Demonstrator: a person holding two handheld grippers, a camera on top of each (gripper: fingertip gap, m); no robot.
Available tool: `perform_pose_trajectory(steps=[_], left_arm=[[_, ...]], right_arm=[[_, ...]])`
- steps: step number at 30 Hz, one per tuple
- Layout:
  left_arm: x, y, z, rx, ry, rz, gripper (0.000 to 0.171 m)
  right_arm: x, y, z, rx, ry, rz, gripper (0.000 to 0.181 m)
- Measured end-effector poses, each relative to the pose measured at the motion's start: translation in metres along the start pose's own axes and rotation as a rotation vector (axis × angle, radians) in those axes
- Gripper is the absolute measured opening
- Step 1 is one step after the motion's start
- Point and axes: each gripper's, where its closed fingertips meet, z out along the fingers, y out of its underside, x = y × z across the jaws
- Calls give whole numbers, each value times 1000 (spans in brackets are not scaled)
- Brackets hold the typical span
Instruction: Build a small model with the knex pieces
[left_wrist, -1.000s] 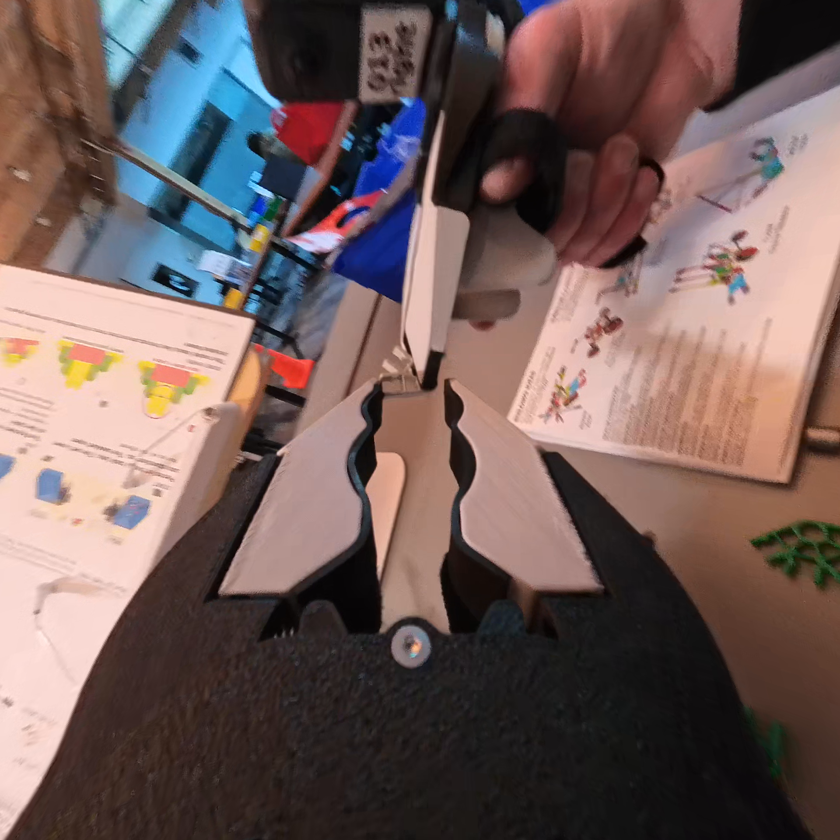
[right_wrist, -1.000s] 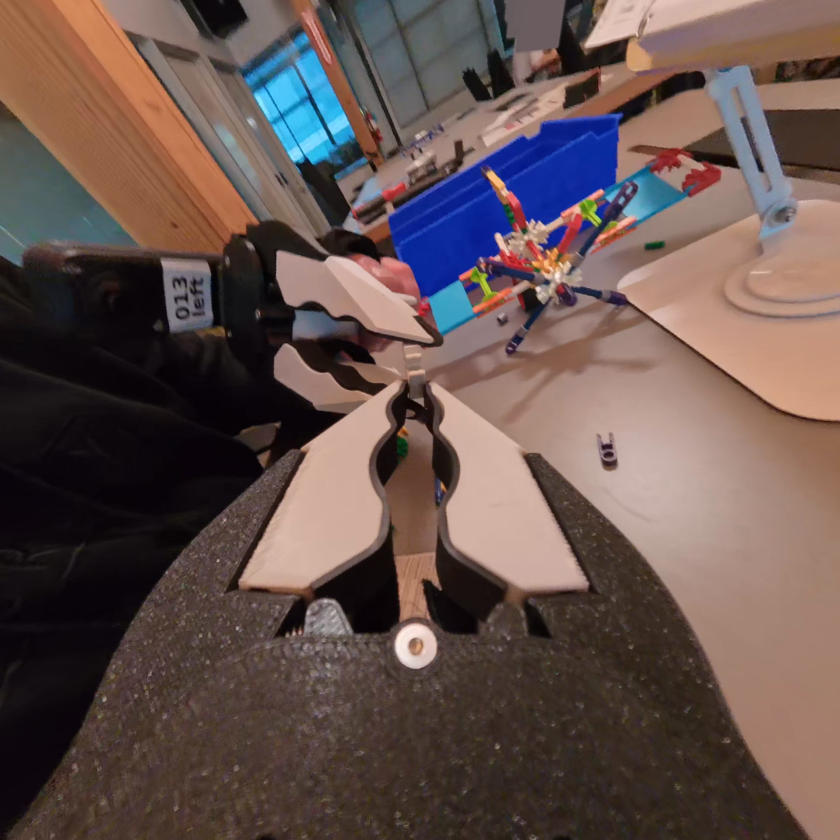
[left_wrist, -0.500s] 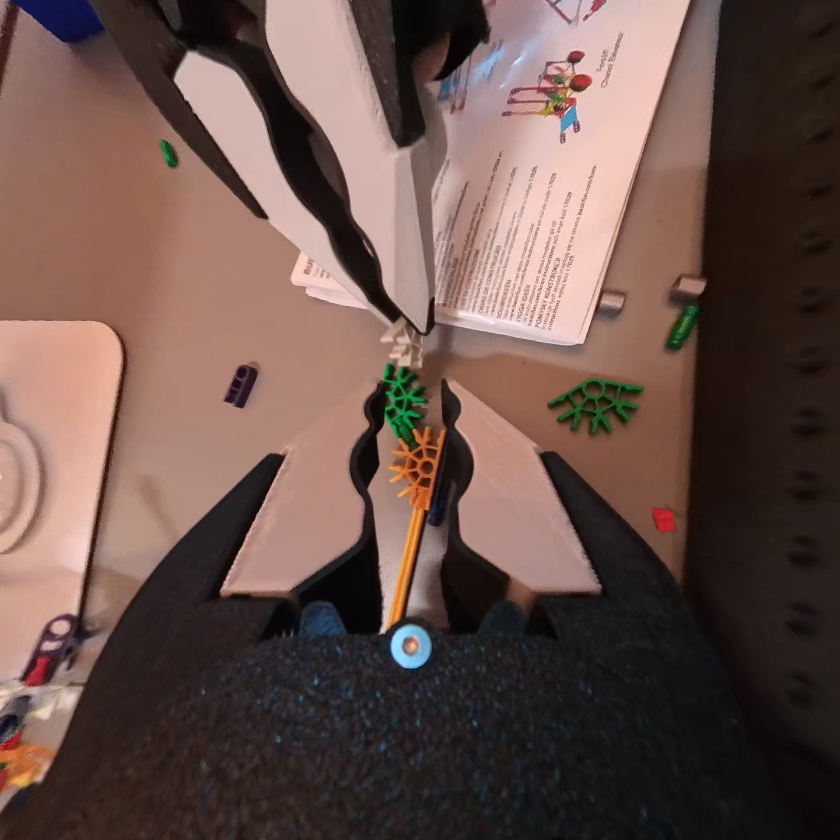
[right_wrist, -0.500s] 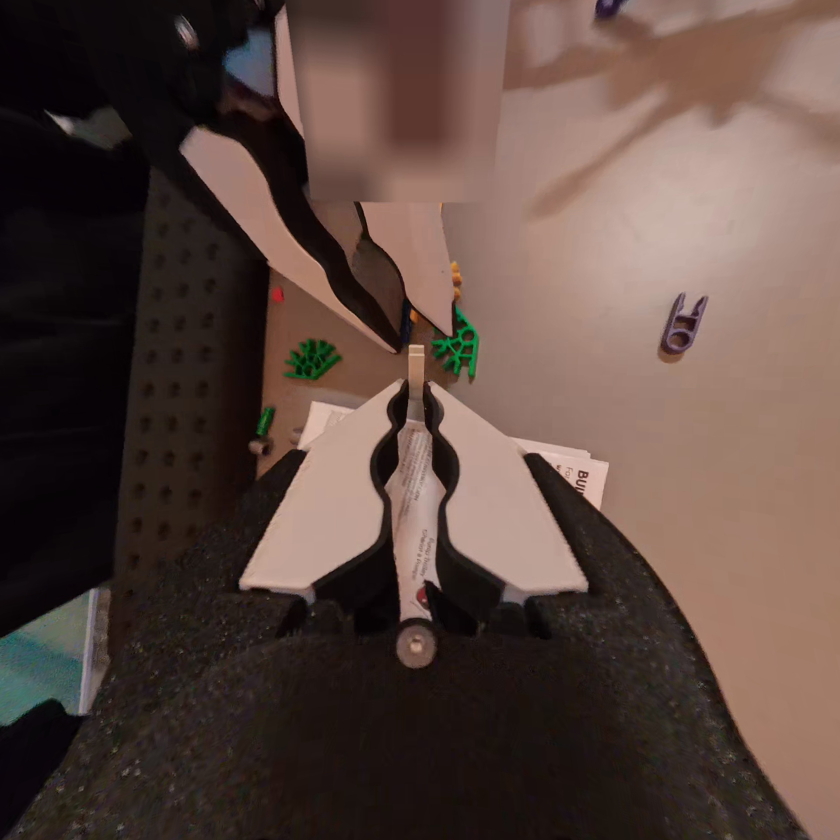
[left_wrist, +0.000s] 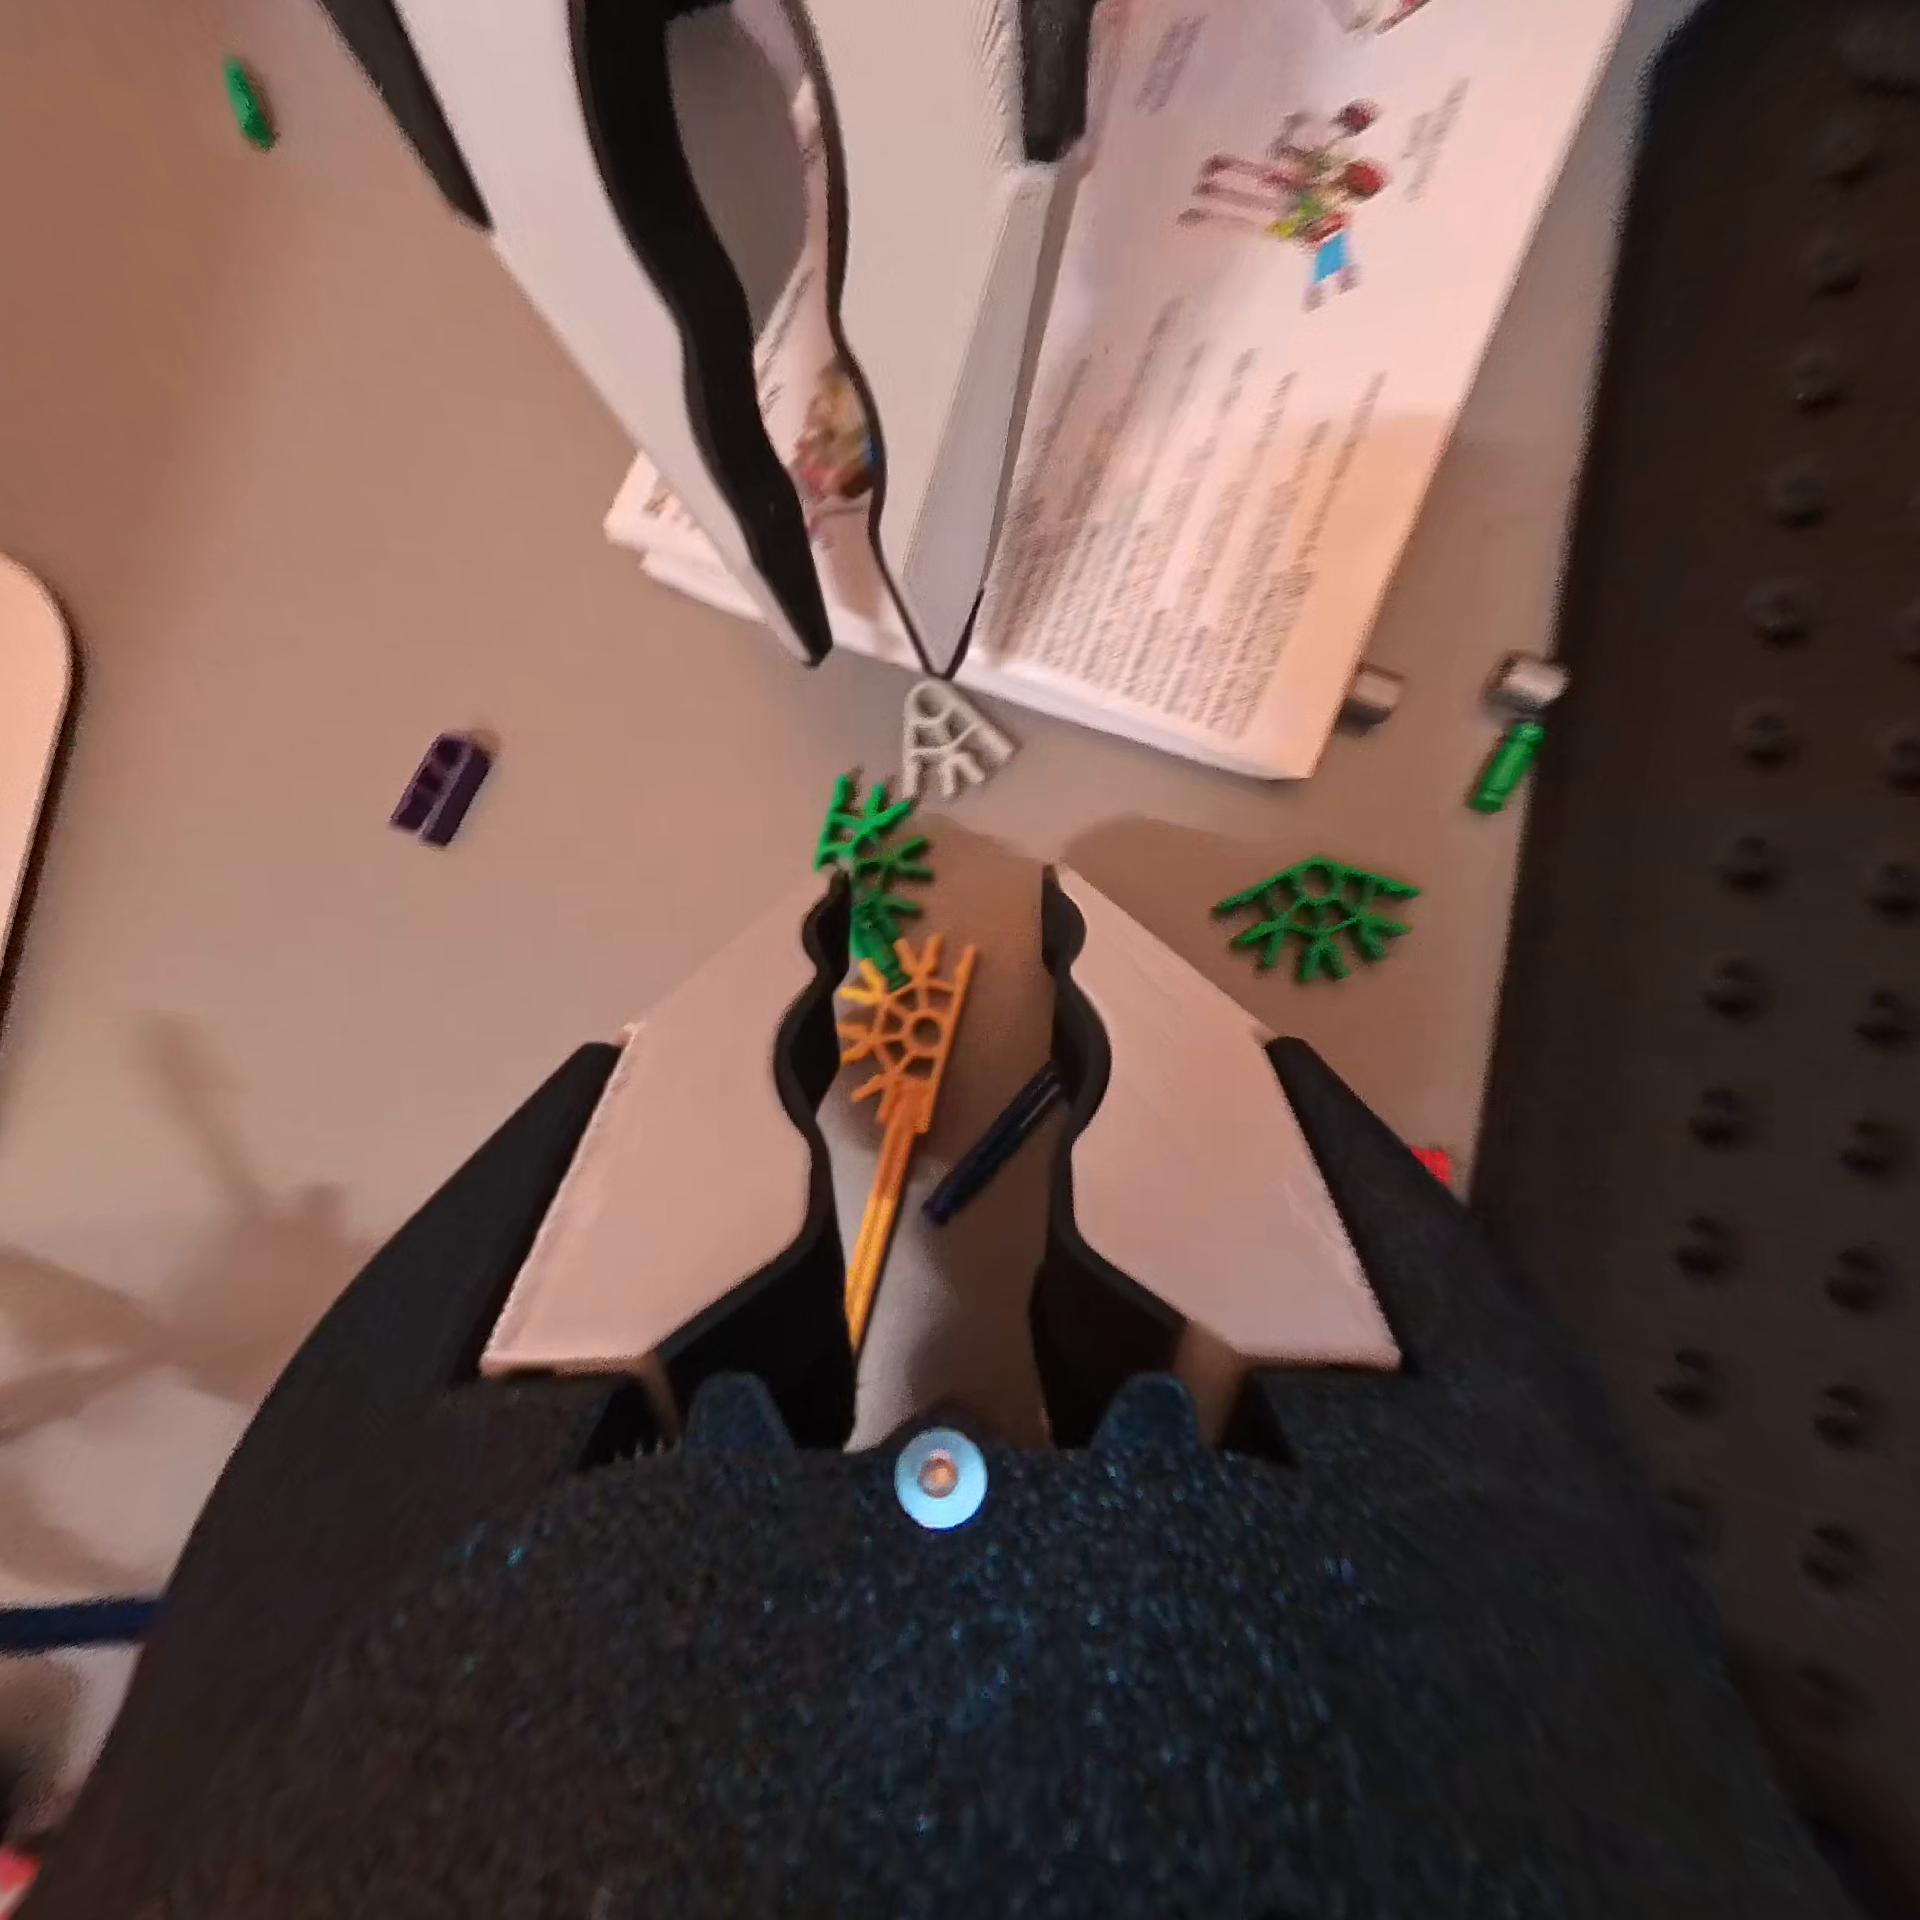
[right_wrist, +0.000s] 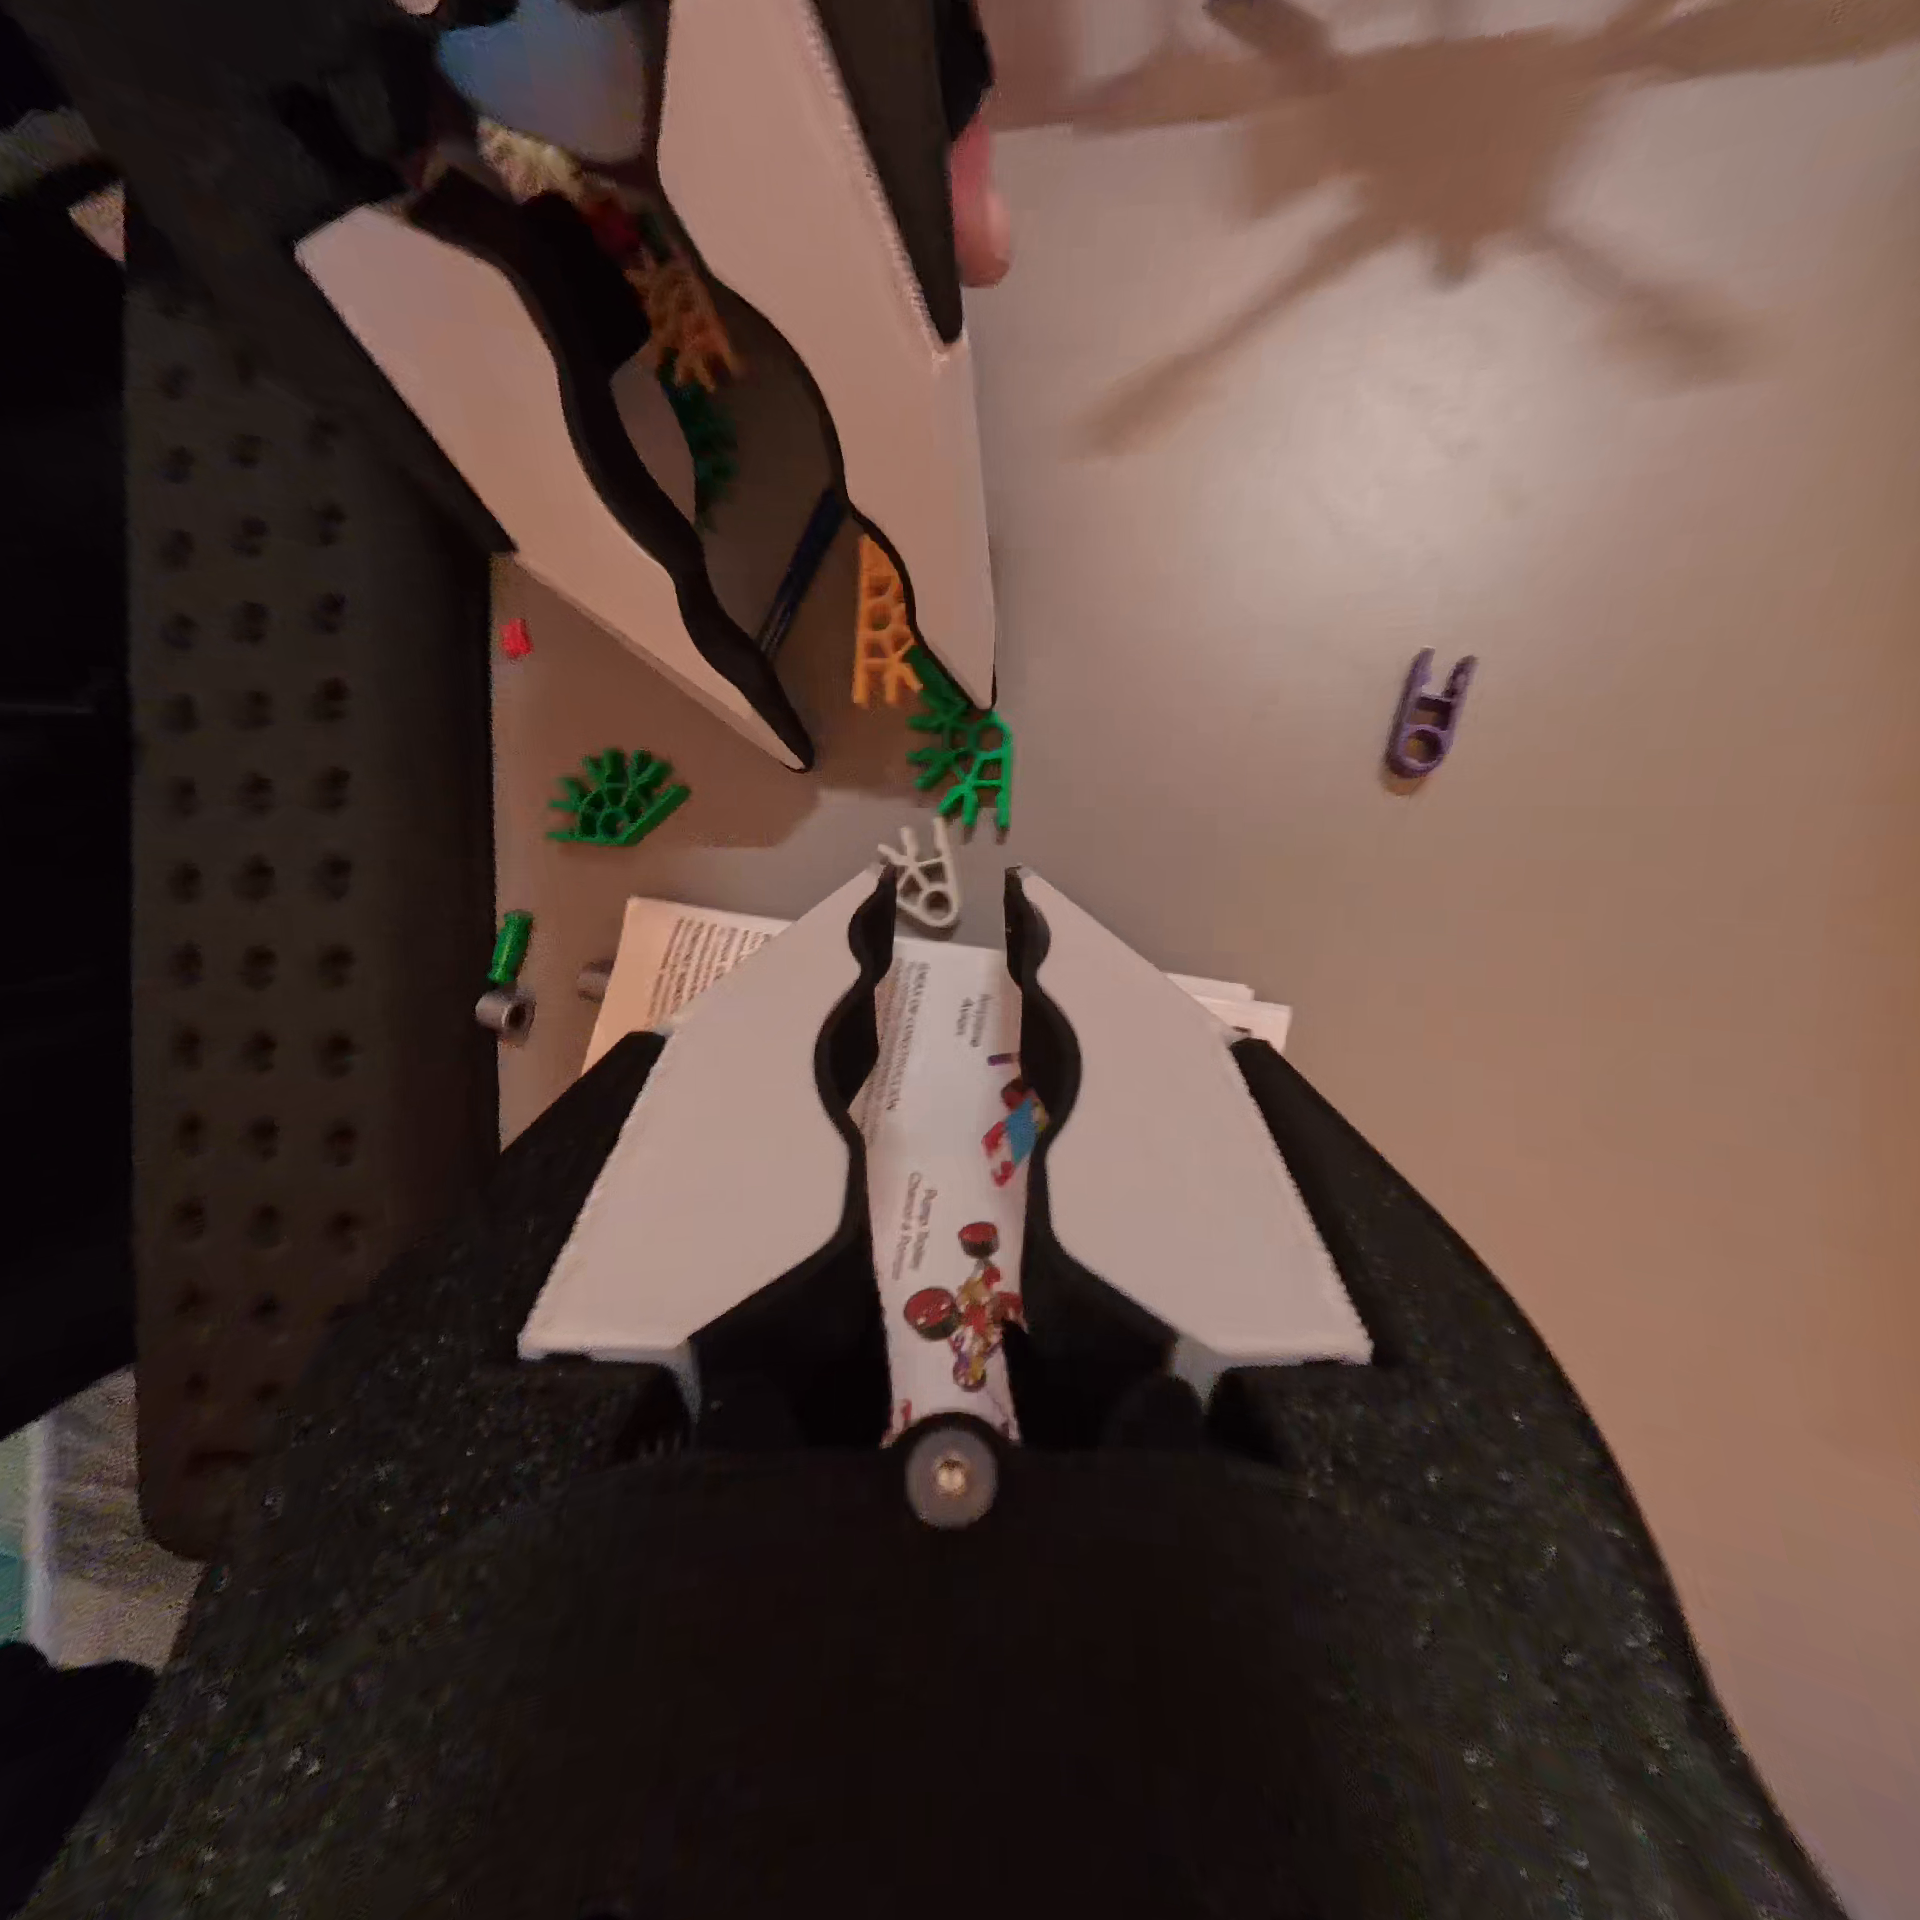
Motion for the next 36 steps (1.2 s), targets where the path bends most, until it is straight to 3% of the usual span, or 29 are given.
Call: perform_pose_trajectory(steps=[4,9,13,19,30,32,36], left_arm=[[6,1,4,-23,19,17,34],[-1,2,2,-19,11,-69,37],[-18,7,1,-35,-66,-144,48],[-16,5,2,-26,-48,-143,51],[-10,4,3,-18,-8,-144,50],[-9,4,2,-13,3,-142,49],[-12,0,-5,16,-4,-153,49]], right_arm=[[-16,2,13,-13,-3,-103,16],[2,9,18,-20,71,-34,0],[21,7,15,11,153,46,0],[42,-8,20,90,236,173,0],[41,-16,25,121,220,178,0],[42,-14,22,119,223,174,12],[39,-15,12,151,190,166,14]])
